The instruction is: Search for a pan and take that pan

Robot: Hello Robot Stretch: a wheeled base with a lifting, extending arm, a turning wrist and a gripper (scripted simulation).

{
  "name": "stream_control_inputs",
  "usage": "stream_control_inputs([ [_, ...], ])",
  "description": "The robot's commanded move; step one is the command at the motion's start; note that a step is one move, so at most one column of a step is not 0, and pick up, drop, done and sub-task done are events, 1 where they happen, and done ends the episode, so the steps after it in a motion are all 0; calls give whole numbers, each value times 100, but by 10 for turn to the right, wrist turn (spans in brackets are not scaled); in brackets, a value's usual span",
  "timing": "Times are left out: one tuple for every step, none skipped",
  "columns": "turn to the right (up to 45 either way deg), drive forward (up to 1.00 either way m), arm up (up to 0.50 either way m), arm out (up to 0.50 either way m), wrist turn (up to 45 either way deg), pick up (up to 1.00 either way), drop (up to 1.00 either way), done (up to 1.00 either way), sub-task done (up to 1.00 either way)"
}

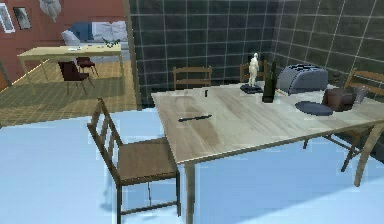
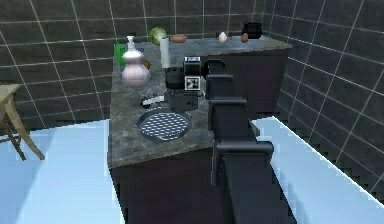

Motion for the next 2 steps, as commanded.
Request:
stream_control_inputs([
  [0, 0, -12, 0, 0, 0, 0, 0, 0],
  [0, 0, 0, 0, 0, 100, 0, 0, 0],
])
